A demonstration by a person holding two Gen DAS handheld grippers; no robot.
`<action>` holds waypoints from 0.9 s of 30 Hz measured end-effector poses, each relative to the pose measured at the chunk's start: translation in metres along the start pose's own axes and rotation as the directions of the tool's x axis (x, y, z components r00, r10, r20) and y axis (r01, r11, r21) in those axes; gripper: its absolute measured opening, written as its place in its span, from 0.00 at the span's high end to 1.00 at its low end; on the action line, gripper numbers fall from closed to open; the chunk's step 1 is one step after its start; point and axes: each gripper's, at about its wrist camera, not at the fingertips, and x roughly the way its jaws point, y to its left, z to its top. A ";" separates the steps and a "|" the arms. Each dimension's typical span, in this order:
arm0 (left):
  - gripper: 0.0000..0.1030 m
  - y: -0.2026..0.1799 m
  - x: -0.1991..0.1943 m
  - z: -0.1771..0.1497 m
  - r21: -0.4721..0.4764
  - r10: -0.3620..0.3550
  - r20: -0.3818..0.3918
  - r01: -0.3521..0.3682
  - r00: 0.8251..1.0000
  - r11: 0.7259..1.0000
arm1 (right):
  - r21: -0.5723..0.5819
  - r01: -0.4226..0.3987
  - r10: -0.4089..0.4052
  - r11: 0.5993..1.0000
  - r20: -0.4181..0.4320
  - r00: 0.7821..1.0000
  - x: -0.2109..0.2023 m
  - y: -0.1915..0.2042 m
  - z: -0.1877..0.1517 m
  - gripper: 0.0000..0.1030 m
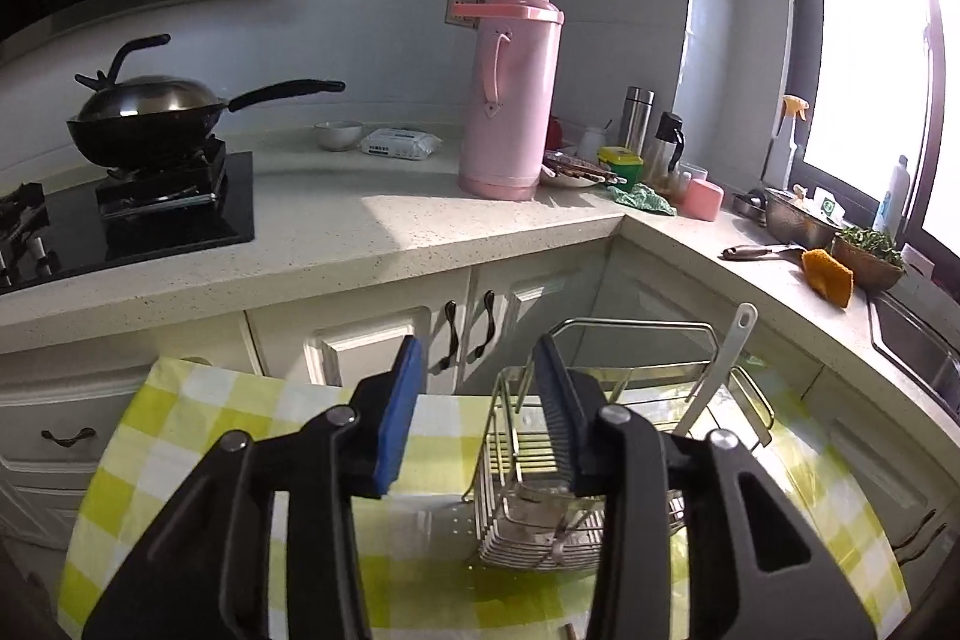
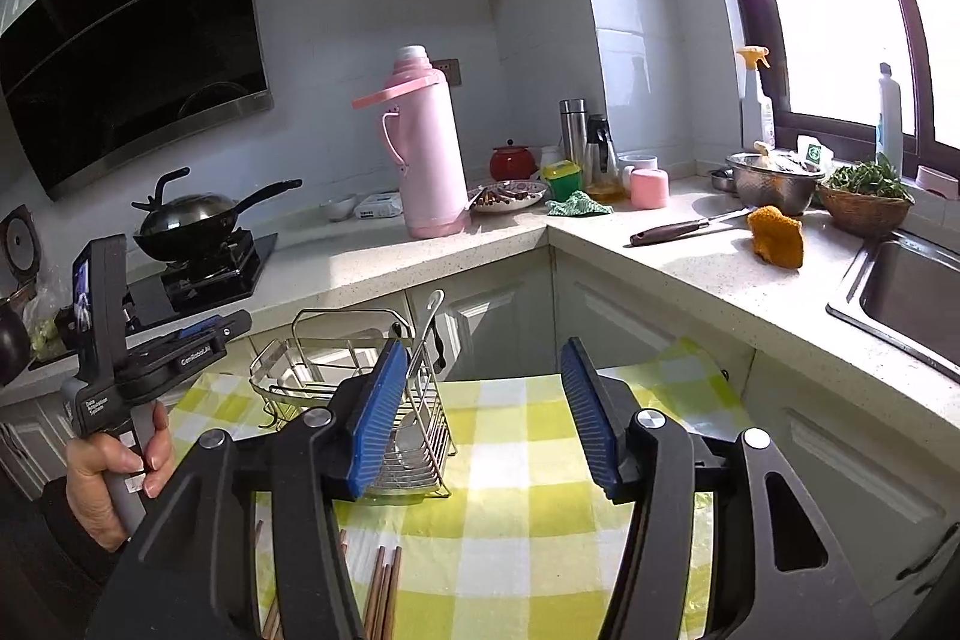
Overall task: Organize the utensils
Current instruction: 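Lower the ladle into the rack and open the right gripper, then move the right gripper back over the wooden chopsticks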
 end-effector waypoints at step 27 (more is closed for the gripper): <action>0.11 0.058 -0.109 -0.161 -0.026 0.136 -0.153 -0.142 0.979 0.990 | 0.036 -0.041 0.048 0.999 -0.242 0.969 0.016 0.012 -0.132 0.48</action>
